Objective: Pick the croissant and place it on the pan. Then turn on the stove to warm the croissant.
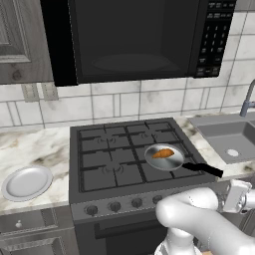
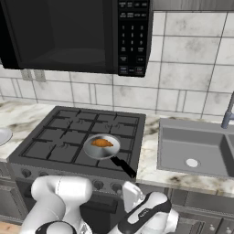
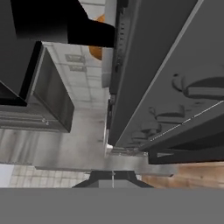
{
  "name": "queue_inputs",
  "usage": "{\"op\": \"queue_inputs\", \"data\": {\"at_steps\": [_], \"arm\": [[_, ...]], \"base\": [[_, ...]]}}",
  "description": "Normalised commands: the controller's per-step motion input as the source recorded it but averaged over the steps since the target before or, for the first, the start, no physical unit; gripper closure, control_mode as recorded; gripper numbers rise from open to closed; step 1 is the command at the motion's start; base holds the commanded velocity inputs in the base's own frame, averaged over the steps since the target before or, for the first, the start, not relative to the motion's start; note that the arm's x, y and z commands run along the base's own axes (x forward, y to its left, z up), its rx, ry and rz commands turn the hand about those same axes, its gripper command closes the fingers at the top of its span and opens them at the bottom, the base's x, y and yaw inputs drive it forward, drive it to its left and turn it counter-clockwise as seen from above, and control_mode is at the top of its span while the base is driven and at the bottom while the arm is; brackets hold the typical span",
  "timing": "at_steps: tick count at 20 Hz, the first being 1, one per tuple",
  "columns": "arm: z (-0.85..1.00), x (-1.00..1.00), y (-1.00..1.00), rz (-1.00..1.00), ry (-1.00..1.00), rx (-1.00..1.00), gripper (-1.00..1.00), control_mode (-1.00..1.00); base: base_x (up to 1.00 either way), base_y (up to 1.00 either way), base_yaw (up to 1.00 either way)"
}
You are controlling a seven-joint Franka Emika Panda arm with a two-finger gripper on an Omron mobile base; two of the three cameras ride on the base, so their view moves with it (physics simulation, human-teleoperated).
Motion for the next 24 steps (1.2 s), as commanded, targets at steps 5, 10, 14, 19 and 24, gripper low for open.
{"op": "queue_inputs", "data": {"at_steps": [5, 10, 14, 19, 24], "arm": [[-0.01, 0.21, 0.00, 0.00, 0.00, 0.00, 1.00, -1.00], [-0.10, 0.15, 0.00, 0.00, 0.00, 0.00, 1.00, -1.00], [-0.21, 0.10, 0.00, 0.00, 0.00, 0.00, 1.00, -1.00], [-0.29, 0.05, 0.00, 0.00, 0.00, 0.00, 1.00, -1.00], [-0.15, 0.11, 0.00, 0.00, 0.00, 0.00, 1.00, -1.00]], "base": [[0.00, 0.00, 0.00], [0.00, 0.00, 0.00], [0.00, 0.00, 0.00], [0.00, 0.00, 0.00], [0.00, 0.00, 0.00]]}}
